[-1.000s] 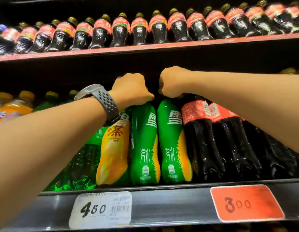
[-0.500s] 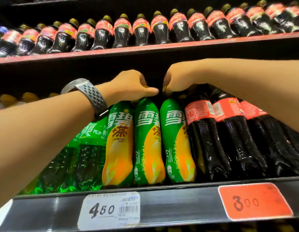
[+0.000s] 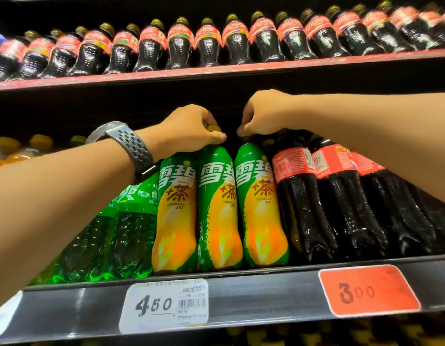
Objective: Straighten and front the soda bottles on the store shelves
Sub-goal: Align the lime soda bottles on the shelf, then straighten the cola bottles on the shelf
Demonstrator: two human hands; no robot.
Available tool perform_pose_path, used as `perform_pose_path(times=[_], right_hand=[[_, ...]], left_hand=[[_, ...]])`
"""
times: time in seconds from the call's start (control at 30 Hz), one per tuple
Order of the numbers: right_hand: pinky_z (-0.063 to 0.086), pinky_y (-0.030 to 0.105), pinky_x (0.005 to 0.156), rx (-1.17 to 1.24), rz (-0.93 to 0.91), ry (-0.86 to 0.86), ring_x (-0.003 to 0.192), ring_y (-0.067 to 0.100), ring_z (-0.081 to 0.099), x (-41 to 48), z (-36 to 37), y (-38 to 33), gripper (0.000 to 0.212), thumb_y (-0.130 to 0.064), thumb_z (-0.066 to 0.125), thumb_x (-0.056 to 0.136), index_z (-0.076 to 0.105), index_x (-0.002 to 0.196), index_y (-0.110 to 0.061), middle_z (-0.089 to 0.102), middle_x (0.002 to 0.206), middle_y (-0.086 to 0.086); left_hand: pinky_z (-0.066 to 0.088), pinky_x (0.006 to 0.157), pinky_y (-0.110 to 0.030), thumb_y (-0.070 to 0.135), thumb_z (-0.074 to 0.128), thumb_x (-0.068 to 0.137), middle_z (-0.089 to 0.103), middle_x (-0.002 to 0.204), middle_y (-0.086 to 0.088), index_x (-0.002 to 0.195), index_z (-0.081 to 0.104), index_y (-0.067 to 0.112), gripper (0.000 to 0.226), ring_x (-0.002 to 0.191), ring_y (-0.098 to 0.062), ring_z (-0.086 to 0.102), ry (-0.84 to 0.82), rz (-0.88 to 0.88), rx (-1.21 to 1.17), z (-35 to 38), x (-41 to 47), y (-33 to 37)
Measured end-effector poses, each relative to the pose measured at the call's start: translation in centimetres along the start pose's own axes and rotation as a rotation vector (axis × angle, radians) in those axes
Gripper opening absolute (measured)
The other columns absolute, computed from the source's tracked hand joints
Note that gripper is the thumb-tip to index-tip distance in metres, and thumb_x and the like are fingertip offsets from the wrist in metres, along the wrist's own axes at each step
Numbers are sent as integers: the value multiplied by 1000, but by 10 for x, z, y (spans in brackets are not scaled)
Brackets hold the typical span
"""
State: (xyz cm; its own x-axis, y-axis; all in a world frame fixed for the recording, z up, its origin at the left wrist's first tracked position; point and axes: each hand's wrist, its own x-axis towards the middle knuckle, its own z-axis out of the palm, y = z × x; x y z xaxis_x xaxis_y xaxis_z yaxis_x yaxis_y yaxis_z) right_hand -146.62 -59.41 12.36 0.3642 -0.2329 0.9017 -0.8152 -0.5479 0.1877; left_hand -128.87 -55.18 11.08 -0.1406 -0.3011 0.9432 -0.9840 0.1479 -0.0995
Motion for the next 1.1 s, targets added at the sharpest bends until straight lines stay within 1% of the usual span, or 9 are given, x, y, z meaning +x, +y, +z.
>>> perform_pose_path(times=[0.07, 0.17, 0.4, 0.53, 0.67, 0.77, 0.83, 0.97, 1.1], right_hand=[[49, 29, 74, 46, 16, 30, 92, 24, 62, 2, 2, 1, 38, -50, 71, 77, 73, 100, -20, 68, 98, 4], [48, 28, 72, 73, 24, 55, 89, 23, 62, 5, 3, 4, 37, -52, 72, 75, 74, 95, -21, 68, 93, 3], [49, 29, 70, 102, 56, 75, 85, 23, 62, 3, 3, 7, 40, -55, 73, 72, 74, 93, -21, 64, 83, 1], [46, 28, 63, 105, 69, 126, 78, 22, 62, -1, 10, 9, 41, -56, 72, 73, 73, 93, -20, 62, 79, 0], [49, 30, 69, 85, 28, 106, 87, 24, 63, -2, 8, 12, 42, -56, 66, 78, 72, 97, -20, 67, 91, 4], [50, 31, 79, 64, 12, 152, 97, 27, 61, -6, -3, 22, 37, -50, 64, 81, 72, 101, -20, 69, 101, 7], [48, 30, 83, 52, 9, 177, 102, 27, 60, -11, -13, 37, 30, -43, 63, 83, 72, 102, -21, 69, 105, 6], [48, 31, 83, 44, 51, 178, 104, 27, 58, -25, -32, 73, 26, -32, 59, 87, 71, 103, -16, 67, 108, 7], [47, 30, 83, -22, 76, 74, 106, 27, 58, -39, -38, 100, 28, -28, 57, 88, 70, 109, -16, 66, 113, 6]], left_hand=[[56, 78, -32, 42, 76, 75, 70, 90, 3, 101, 71, 23, 32, 83, -14, 66, -32, -29, -103, -1, 0, 0], [55, 76, -27, 36, 77, 77, 70, 90, 3, 103, 71, 21, 31, 83, -13, 68, -55, -45, -181, -2, 0, 0], [55, 83, -33, 45, 78, 72, 70, 90, 7, 102, 69, 24, 38, 87, -11, 66, -20, -38, -159, 0, -5, -2], [54, 77, -23, 37, 77, 76, 70, 91, 7, 108, 68, 21, 37, 88, -9, 66, -42, -42, -205, -1, -5, -3], [46, 66, -15, 34, 75, 78, 66, 91, 13, 108, 65, 27, 32, 84, -1, 62, -30, -45, -196, -1, -3, 0], [52, 74, -23, 30, 72, 79, 69, 95, 9, 105, 66, 28, 27, 85, -7, 66, 45, -30, -201, 0, 1, 11], [52, 75, -26, 34, 69, 79, 70, 93, 8, 102, 68, 26, 23, 84, -10, 65, 96, -21, -181, 2, 5, 24], [43, 63, -24, 44, 65, 79, 69, 88, 8, 95, 69, 26, 24, 78, -11, 61, 129, 19, -133, 12, 13, 59], [49, 71, -27, 54, 63, 78, 70, 88, 6, 93, 69, 25, 33, 82, -13, 64, 106, 21, -59, 27, 19, 96]])
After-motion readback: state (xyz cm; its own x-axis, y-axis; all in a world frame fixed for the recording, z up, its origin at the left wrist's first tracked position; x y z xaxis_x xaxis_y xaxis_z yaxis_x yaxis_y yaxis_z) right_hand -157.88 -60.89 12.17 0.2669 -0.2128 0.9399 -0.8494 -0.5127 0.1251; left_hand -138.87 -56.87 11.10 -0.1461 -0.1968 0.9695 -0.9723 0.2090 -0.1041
